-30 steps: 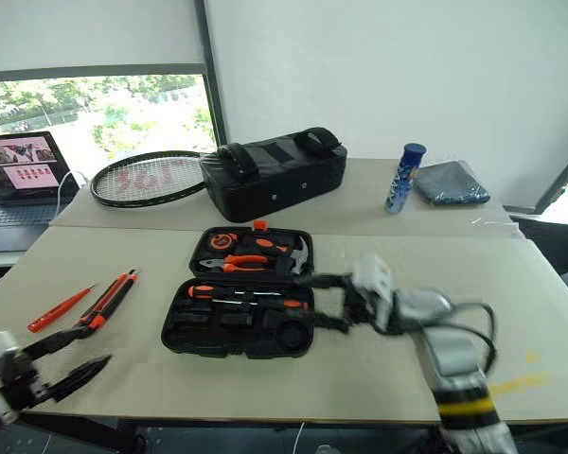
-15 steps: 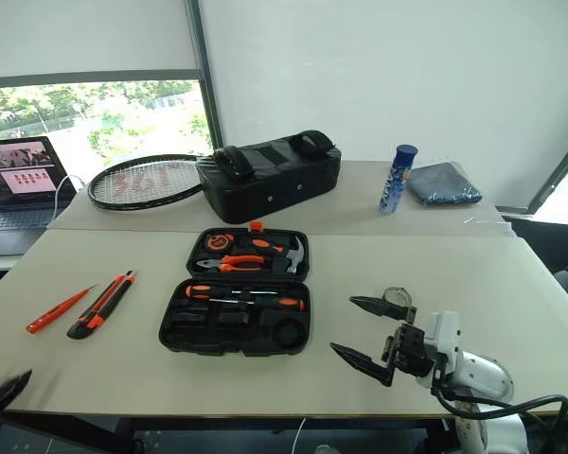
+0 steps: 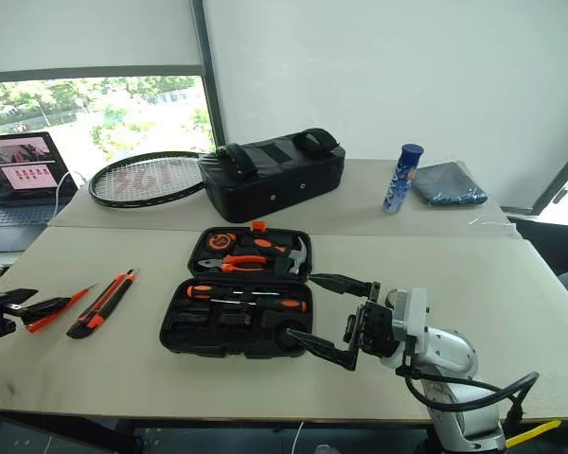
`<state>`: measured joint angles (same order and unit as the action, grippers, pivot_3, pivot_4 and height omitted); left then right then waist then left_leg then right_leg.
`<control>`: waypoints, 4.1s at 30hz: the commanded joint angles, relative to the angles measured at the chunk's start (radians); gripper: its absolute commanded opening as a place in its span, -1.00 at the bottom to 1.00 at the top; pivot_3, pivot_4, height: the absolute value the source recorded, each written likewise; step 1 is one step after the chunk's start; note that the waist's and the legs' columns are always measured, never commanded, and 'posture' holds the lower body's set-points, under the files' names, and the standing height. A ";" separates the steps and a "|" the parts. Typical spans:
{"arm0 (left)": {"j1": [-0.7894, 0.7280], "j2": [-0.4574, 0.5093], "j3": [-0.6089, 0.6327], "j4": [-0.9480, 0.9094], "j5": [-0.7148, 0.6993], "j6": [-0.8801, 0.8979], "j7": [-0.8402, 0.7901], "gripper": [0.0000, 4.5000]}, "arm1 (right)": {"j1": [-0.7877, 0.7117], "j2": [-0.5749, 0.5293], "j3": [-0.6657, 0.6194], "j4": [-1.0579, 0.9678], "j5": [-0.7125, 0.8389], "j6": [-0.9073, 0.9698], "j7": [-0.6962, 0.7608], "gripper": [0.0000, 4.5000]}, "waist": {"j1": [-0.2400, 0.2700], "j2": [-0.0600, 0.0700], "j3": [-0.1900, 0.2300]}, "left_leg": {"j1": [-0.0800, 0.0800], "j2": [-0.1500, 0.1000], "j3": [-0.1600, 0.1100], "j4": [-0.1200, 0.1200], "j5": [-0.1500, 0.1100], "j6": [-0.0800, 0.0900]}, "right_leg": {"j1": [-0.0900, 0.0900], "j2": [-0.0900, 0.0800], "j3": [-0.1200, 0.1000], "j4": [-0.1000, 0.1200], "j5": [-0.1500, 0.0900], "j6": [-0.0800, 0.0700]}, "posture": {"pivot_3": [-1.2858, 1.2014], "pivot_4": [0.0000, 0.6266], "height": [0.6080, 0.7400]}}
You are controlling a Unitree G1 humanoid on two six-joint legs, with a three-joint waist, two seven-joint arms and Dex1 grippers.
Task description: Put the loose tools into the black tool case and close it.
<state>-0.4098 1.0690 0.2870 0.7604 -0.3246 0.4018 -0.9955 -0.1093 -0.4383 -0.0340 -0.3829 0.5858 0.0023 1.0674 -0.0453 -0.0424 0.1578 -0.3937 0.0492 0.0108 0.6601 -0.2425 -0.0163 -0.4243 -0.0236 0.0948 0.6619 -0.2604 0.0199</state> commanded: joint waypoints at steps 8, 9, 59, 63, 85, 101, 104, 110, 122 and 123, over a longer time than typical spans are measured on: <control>-0.244 -0.040 -0.141 0.348 0.174 -0.093 -0.048 0.89 | 0.015 -0.040 -0.038 -0.052 0.009 -0.007 -0.043 1.00 | 0.006 -0.001 0.000 | 0.000 0.000 -0.001 0.001 0.000 0.000 | 0.001 0.000 0.000 0.001 0.000 0.000 | 0.03 -0.52 1.00; -0.253 -0.042 -0.142 0.364 0.181 -0.091 -0.046 0.77 | 0.017 -0.042 -0.039 -0.056 0.010 -0.007 -0.047 1.00 | 0.006 -0.001 0.000 | 0.000 0.000 -0.001 0.001 0.000 0.000 | 0.001 0.000 0.000 0.001 0.000 0.000 | 0.03 -0.52 1.00; -0.439 -0.360 -0.586 -0.281 0.327 -0.362 -0.556 -0.81 | 0.300 -0.136 -0.123 -0.195 -0.008 -0.018 -0.112 1.00 | 0.014 -0.005 -0.001 | -0.003 -0.001 -0.005 0.007 0.000 0.000 | 0.003 0.001 0.001 0.002 0.000 0.001 | 0.03 -0.52 1.00; -0.406 -0.340 -0.590 -0.312 0.330 -0.341 -0.565 -0.81 | 0.288 -0.132 -0.111 -0.185 -0.016 -0.021 -0.114 1.00 | 0.013 -0.005 -0.001 | -0.003 -0.001 -0.005 0.007 0.000 0.000 | 0.003 0.001 0.000 0.002 0.000 0.001 | 0.03 -0.52 1.00; -0.369 -0.355 -0.624 -0.348 0.374 -0.292 -0.526 -0.81 | 0.236 -0.142 -0.097 -0.161 -0.009 -0.009 -0.101 1.00 | 0.018 -0.004 -0.001 | -0.001 -0.001 -0.005 0.009 0.000 0.000 | 0.005 0.001 0.000 0.003 0.000 0.002 | 0.03 -0.52 1.00; -0.401 -0.352 -0.524 -0.419 0.226 -0.255 -0.603 0.24 | 0.201 -0.143 -0.088 -0.178 -0.005 0.029 -0.133 1.00 | 0.025 0.000 -0.004 | -0.004 -0.002 -0.006 0.010 0.000 0.000 | 0.003 0.001 0.000 0.003 0.000 0.002 | 0.03 -0.52 1.00; -0.413 -0.324 -0.496 -0.467 0.144 -0.218 -0.618 0.24 | 0.197 -0.143 -0.084 -0.176 -0.007 0.031 -0.136 1.00 | 0.025 0.000 -0.004 | -0.005 -0.002 -0.006 0.010 0.000 0.000 | 0.002 0.001 0.000 0.003 0.000 0.002 | 0.03 -0.52 1.00; -0.426 -0.311 -0.445 -0.433 0.115 -0.257 -0.583 0.24 | 0.186 -0.139 -0.068 -0.172 -0.010 0.034 -0.143 1.00 | 0.026 0.000 -0.004 | -0.004 -0.002 -0.006 0.011 0.000 0.000 | 0.003 0.001 0.000 0.003 0.000 0.002 | 0.03 -0.52 1.00; -0.360 -0.345 -0.472 -0.279 0.208 -0.411 -0.498 -0.97 | 0.189 -0.144 -0.067 -0.170 -0.009 0.031 -0.144 1.00 | 0.028 0.000 -0.004 | -0.006 -0.002 -0.007 0.013 0.000 0.001 | 0.003 0.001 -0.001 0.003 0.000 0.002 | 0.03 -0.52 1.00; -0.355 -0.351 -0.474 -0.267 0.220 -0.425 -0.482 -0.97 | 0.189 -0.145 -0.067 -0.170 -0.010 0.031 -0.144 1.00 | 0.028 0.000 -0.004 | -0.006 -0.001 -0.007 0.014 0.000 0.001 | 0.003 0.001 -0.002 0.003 0.000 0.002 | 0.03 -0.52 1.00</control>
<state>-0.7662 0.7206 -0.1858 0.4887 -0.1197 0.0139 -1.5025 0.0856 -0.5746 -0.0888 -0.5296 0.5706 0.0322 0.9277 -0.0171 -0.0423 0.1543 -0.3999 0.0477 0.0038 0.6746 -0.2427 -0.0154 -0.4211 -0.0227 0.0931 0.6649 -0.2599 0.0221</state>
